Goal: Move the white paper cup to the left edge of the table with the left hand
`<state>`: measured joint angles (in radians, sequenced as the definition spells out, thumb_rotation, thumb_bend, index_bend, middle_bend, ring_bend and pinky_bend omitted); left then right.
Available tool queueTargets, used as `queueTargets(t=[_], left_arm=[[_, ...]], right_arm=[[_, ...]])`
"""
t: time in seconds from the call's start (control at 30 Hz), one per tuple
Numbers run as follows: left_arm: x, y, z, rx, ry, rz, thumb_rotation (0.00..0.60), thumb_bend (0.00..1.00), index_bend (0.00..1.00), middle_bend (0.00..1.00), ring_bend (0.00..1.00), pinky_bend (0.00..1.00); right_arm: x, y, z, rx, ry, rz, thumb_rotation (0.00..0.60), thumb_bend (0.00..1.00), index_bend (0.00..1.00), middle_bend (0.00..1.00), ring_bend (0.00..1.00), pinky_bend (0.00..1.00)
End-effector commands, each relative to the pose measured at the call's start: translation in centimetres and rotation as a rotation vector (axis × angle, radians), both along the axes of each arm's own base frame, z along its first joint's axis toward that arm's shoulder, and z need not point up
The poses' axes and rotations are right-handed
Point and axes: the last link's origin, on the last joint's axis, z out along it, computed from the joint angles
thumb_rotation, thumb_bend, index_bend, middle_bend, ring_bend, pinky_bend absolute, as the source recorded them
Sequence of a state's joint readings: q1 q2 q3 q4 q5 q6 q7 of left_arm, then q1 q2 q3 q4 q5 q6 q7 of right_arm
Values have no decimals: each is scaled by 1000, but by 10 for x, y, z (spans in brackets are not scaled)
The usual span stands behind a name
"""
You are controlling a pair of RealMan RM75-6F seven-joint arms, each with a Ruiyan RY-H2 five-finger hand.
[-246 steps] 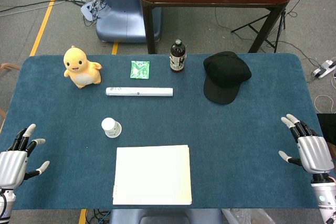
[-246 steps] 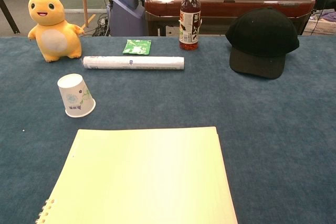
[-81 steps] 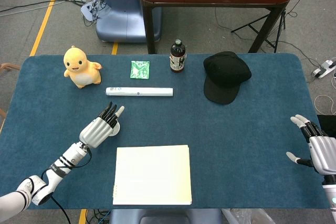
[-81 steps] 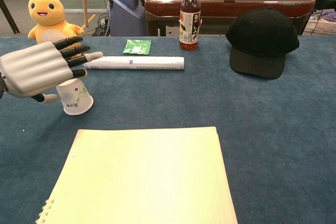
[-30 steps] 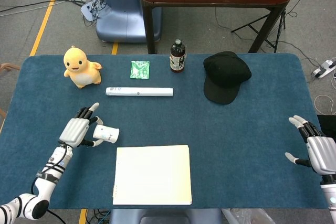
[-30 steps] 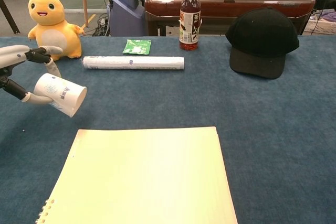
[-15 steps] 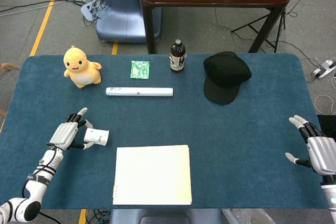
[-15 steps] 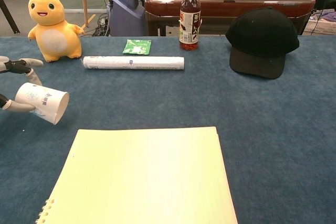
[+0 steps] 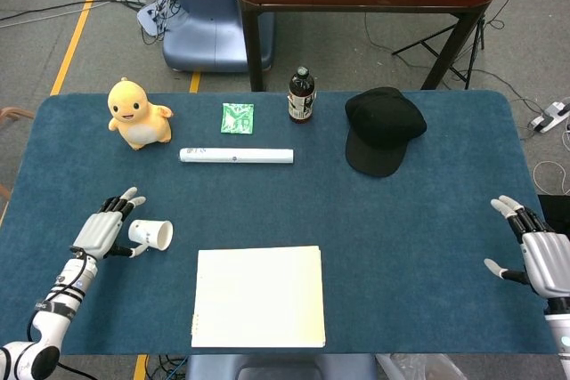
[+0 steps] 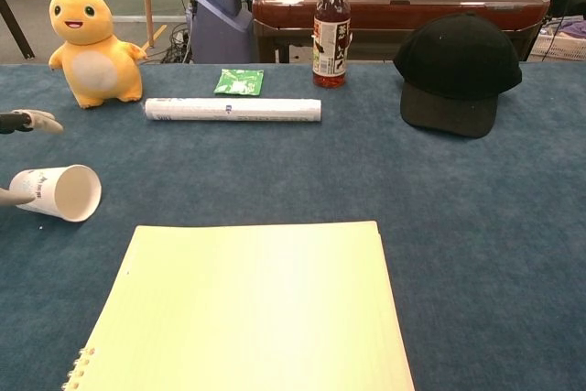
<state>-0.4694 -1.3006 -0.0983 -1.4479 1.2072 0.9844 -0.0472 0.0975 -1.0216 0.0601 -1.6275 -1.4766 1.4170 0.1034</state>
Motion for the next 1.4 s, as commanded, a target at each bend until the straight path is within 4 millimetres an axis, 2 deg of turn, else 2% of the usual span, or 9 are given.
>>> queueTargets(t=[0.03,0.43,0.57,0.9,1.4], left_arm=[[1,-3,4,6,21,-15,600,154,110,0,0,0],[24,-1,8,-37,257,-202,600,154,173,0,0,0],[31,-3,6,-24,383,-292,600,154,181,0,0,0],[49,-9,-1,-21,565,-428,600,154,186,0,0,0],[69,-8,-14,-89,707,-396,600,154,193,0,0,0]], right_arm=[[1,2,2,-12,2,3,600,0,152,135,144,372],[2,8,11,-59,5,5,600,0,152,135,144,372],[1,7,13,-59,2,2,600,0,152,136,144,372],[1,7,14,-58,-3,3,600,0,152,136,144,372],[1,6,12,-48,-3,2,600,0,152,136,144,372]])
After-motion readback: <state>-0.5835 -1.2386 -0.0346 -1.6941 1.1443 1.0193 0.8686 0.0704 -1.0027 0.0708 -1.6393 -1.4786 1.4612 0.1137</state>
